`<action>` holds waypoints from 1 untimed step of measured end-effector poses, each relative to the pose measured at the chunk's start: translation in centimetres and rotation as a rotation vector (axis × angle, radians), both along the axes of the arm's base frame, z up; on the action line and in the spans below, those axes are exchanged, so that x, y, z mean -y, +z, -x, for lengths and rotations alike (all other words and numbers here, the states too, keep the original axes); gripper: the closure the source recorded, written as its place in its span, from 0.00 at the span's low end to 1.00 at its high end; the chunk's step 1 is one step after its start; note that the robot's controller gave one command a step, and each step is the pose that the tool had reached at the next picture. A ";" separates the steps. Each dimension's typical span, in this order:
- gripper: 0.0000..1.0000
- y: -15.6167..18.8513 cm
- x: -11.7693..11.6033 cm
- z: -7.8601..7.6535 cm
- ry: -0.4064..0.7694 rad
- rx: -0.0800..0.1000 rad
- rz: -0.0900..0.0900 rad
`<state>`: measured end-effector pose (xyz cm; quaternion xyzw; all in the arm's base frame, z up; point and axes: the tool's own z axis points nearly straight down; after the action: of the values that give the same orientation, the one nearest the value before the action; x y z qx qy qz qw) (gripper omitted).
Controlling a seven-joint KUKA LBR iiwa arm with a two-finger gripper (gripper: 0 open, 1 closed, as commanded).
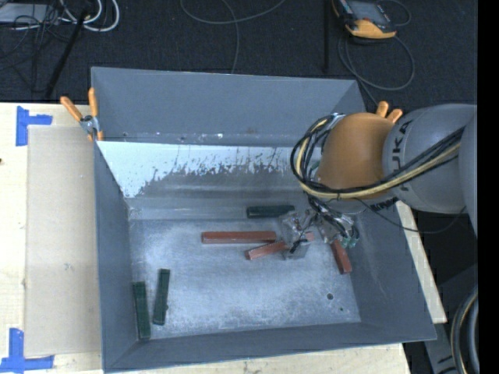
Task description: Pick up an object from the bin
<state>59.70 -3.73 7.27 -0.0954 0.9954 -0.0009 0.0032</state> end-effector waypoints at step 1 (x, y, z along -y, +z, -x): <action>1.00 18.8 -0.8 0.5 -0.045 0.004 -0.001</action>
Offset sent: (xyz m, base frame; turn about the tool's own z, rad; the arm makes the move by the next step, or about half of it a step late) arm -0.0074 0.0085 0.1829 0.0447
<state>59.18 -2.92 26.03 -0.0732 0.9973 -0.0005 0.0054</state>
